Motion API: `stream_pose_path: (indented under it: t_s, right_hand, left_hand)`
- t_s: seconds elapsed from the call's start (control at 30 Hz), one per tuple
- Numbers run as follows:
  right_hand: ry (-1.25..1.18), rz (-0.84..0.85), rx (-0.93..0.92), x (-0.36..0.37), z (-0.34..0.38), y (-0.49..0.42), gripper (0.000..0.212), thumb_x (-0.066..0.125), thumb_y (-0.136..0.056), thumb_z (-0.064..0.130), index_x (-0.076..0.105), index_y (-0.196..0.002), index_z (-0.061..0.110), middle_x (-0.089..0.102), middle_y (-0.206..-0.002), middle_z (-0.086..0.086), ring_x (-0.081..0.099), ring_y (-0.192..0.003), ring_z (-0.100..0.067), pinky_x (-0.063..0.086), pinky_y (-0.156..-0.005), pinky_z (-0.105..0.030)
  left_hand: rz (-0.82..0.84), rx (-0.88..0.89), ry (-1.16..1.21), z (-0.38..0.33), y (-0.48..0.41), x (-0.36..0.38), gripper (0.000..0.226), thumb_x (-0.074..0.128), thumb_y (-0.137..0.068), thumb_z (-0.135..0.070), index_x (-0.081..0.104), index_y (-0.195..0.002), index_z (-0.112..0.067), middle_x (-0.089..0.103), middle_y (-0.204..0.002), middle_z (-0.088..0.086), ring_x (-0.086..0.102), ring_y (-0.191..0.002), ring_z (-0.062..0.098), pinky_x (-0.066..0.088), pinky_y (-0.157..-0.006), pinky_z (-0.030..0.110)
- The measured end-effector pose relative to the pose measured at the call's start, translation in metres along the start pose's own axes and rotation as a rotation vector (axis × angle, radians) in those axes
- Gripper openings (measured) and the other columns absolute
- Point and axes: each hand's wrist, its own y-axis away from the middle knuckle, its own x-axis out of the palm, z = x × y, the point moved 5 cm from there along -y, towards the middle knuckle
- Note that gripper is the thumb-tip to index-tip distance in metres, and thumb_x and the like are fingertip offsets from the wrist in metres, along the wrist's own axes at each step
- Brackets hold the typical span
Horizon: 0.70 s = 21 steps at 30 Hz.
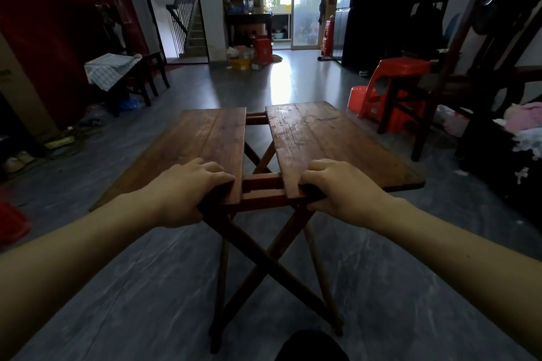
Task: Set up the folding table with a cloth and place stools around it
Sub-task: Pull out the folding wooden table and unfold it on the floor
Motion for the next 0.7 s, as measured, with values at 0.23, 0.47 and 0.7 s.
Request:
stream_pose_path:
  t_s: [0.23,0.47,0.7]
  right_hand:
    - [0.005,0.095,-0.005,0.036,0.002,0.001,0.043,0.081,-0.071,0.038,0.061,-0.107,0.024,0.055,-0.103,0.007,0.051,-0.095,-0.014,0.048,-0.075,-0.031]
    - [-0.033,0.228,-0.028,0.095,0.019,0.006,0.033,0.068,-0.087,0.035,0.060,-0.115,0.021,0.058,-0.116,0.003,0.053,-0.109,-0.018,0.052,-0.085,-0.038]
    - [-0.080,0.188,-0.008,0.106,0.013,0.004,0.038,0.066,-0.089,0.042,0.059,-0.119,0.020,0.055,-0.121,0.003,0.049,-0.113,-0.016,0.051,-0.090,-0.036]
  left_hand:
    - [0.029,0.006,0.046,-0.013,-0.006,0.037,0.091,0.080,-0.070,-0.046,0.029,-0.145,-0.045,0.033,-0.146,-0.021,0.036,-0.121,0.006,0.043,-0.089,0.026]
    - [0.151,0.075,0.050,-0.041,-0.020,0.086,0.064,0.070,-0.082,-0.045,0.045,-0.140,-0.037,0.037,-0.147,-0.015,0.037,-0.128,0.012,0.049,-0.091,0.035]
    - [0.189,0.044,0.121,-0.032,-0.025,0.089,0.067,0.073,-0.077,-0.049,0.044,-0.137,-0.040,0.042,-0.142,-0.015,0.042,-0.125,0.011,0.049,-0.093,0.035]
